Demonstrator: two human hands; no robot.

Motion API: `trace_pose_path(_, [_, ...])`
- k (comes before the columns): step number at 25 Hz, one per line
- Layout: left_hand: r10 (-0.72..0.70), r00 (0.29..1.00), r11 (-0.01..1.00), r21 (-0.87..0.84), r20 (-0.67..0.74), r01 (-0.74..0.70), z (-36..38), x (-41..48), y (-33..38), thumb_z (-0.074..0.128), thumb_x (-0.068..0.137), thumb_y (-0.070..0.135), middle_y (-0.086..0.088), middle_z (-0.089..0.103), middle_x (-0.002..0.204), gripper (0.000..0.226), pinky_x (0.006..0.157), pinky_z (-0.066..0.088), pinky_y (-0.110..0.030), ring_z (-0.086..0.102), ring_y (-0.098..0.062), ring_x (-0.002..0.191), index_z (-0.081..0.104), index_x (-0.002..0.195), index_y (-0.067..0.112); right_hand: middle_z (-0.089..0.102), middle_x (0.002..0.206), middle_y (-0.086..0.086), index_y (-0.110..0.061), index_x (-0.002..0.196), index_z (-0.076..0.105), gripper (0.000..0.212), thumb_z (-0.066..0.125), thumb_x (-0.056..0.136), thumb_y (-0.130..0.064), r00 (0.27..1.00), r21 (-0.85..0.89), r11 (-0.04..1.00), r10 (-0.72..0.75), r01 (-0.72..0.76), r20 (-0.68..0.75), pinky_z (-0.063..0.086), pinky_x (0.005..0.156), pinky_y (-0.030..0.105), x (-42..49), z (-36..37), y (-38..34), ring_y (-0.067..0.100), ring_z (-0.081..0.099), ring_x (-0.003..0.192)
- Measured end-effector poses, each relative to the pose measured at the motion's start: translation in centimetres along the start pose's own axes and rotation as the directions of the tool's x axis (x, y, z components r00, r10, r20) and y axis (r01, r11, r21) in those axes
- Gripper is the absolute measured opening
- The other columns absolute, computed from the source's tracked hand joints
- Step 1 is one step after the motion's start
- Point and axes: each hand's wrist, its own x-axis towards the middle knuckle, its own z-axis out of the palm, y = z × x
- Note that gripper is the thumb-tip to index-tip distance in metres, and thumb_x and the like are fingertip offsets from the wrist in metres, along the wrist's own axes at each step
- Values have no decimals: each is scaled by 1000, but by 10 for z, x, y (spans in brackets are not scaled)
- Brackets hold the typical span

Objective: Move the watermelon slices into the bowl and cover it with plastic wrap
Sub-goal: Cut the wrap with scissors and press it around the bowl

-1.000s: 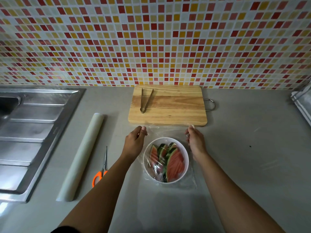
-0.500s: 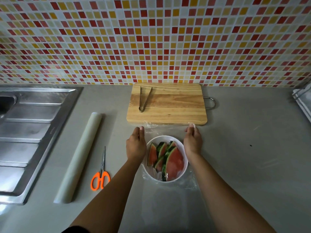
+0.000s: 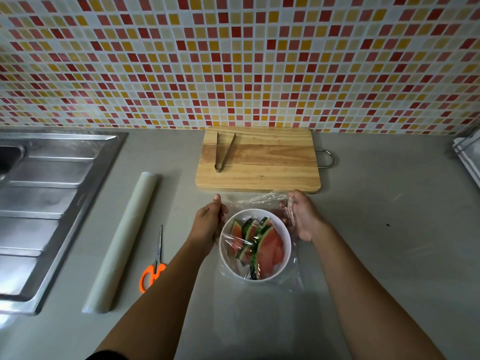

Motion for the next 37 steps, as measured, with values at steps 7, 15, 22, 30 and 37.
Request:
trace_pose_path(7, [138, 990, 984, 108, 27, -140, 3, -1, 4, 61, 90, 28, -2, 70, 73, 19, 43, 46, -22, 62, -14, 53, 56, 77, 14, 72, 88, 6, -20, 107, 60, 56, 40, 82, -66, 983, 50, 999, -12, 3, 185, 51, 66, 27, -2, -8, -2, 20, 66, 75])
trace_pose_path(15, [290, 956, 863, 439, -30, -248, 9, 4, -4, 46, 95, 38, 1, 72, 78, 18, 70, 52, -30, 68, -14, 76, 46, 81, 27, 69, 62, -1, -13, 80, 67, 5, 70, 82, -16, 971, 53, 970, -235, 238, -50, 52, 57, 23, 5, 14, 17, 13, 64, 56])
trace_pose_path(22, [318, 947, 826, 502, -40, -256, 12, 3, -2, 38, 98, 38, 10, 66, 70, 20, 55, 41, -19, 63, -4, 70, 44, 90, 21, 71, 73, 1, -15, 72, 71, 8, 73, 79, -16, 942, 212, 926, -272, 311, -195, 51, 81, 38, 9, 21, 24, 19, 64, 71])
trace_pose_path(30, [352, 936, 780, 560, -20, -281, 15, 9, 2, 35, 99, 36, 10, 63, 64, 20, 54, 39, -20, 61, 2, 62, 40, 89, 19, 72, 64, -7, -17, 73, 72, 6, 75, 77, -21, 930, 206, 928, -251, 310, -268, 51, 82, 35, 15, 22, 27, 12, 66, 70])
trace_pose_path(37, [148, 983, 856, 511, -107, -73, 14, 14, 3, 39, 98, 34, -2, 67, 84, 20, 66, 44, -29, 60, -15, 76, 48, 96, 16, 72, 79, 7, -18, 71, 72, 6, 76, 75, -18, 954, 97, 982, -130, 162, -271, 54, 88, 42, 17, 22, 23, 27, 67, 80])
